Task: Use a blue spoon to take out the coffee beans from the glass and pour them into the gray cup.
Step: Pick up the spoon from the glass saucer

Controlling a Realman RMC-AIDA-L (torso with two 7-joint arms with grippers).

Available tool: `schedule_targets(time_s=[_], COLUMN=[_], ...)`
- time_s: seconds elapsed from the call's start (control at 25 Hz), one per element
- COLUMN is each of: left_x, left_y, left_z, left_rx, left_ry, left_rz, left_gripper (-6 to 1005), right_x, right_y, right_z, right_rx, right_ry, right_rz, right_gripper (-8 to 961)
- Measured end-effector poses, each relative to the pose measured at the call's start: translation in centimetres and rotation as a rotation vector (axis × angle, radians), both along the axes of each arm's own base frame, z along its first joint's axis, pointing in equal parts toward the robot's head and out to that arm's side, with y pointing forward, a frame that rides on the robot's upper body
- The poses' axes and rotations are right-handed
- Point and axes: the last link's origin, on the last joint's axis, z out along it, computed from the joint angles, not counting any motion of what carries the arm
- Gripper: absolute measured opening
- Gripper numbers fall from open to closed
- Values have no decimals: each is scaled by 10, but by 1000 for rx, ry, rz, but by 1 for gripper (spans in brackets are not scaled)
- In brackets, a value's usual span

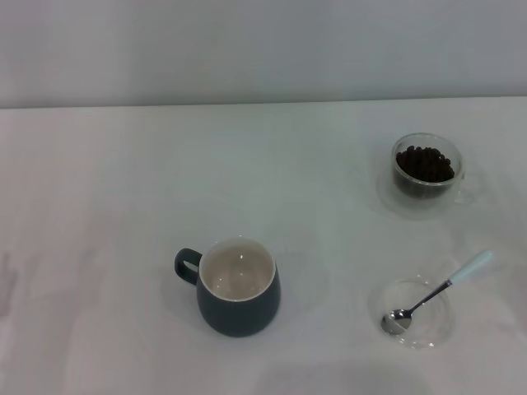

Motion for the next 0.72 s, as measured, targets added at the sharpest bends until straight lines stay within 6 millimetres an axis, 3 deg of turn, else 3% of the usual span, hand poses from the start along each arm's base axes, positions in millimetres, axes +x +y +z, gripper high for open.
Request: schedule_targets(time_s=[0.24,0.72], left_x=[-1,-7], left_y=[5,10], left_z=[5,7], left_rx=[30,31], left_ry=[-5,-6], left_rz=[13,49], left_gripper=[729,729], right_x=[-3,-5], right_y=[-4,10], right_z=[-13,-38], right_rx=[-112,-218], right_ry=[52,44], right_rz=[19,-16], right_gripper=[870,870])
